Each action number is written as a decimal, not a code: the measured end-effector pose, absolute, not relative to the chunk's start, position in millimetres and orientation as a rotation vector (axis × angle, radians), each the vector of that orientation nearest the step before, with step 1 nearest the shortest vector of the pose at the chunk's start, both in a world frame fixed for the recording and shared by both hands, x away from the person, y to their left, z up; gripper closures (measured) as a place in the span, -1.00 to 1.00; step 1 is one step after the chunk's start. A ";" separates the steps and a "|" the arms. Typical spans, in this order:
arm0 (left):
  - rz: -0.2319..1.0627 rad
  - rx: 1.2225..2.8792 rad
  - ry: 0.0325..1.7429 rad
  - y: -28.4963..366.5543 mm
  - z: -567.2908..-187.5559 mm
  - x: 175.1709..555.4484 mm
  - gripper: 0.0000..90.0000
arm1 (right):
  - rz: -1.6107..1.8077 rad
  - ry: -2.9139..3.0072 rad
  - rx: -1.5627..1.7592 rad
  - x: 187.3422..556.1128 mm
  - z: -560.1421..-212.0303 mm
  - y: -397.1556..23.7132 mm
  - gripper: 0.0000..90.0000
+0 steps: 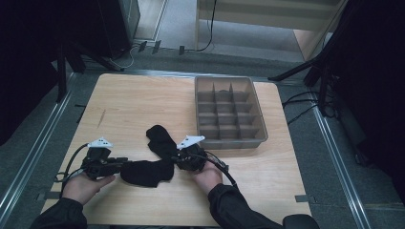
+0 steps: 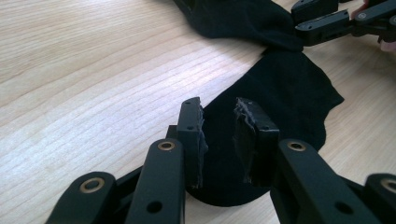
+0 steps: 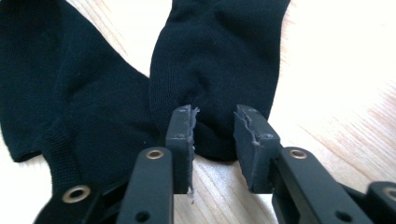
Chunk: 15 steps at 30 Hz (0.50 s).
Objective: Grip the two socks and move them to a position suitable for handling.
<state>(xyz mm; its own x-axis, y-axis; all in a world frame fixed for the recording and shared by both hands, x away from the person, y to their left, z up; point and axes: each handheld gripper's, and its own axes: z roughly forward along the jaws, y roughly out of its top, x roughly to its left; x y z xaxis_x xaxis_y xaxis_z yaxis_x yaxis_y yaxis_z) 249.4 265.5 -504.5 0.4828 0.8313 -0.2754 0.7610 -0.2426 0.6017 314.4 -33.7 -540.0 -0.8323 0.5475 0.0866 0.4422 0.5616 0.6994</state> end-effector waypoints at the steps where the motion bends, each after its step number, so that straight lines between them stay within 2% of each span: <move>1: 0.125 2.031 1.312 265.9 -504.5 249.4 0.58 | 1.131 2.640 0.848 313.8 -540.7 -34.0 0.54; 4: 0.125 2.029 1.316 266.5 -504.8 249.7 0.57 | 1.139 2.632 0.853 313.1 -541.8 -34.9 0.64; 5: 0.129 2.030 1.318 266.4 -504.7 249.8 0.57 | 1.147 2.631 0.853 313.1 -542.2 -35.3 0.78; 9: 0.130 2.029 1.315 266.1 -504.0 249.7 0.57 | 1.145 2.644 0.867 313.4 -541.4 -34.4 0.93; 15: 0.146 2.023 1.317 267.6 -502.7 249.3 0.57 | 1.147 2.656 0.882 317.4 -529.0 -34.4 0.98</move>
<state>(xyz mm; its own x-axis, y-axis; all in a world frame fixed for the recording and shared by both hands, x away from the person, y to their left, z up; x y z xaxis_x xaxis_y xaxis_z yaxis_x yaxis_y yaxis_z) 249.3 267.6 -502.7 0.4749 0.8370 -0.2719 0.7570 -0.2309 0.6113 317.4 -34.4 -529.0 -0.8236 0.5549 0.1177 0.4662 0.5439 0.6977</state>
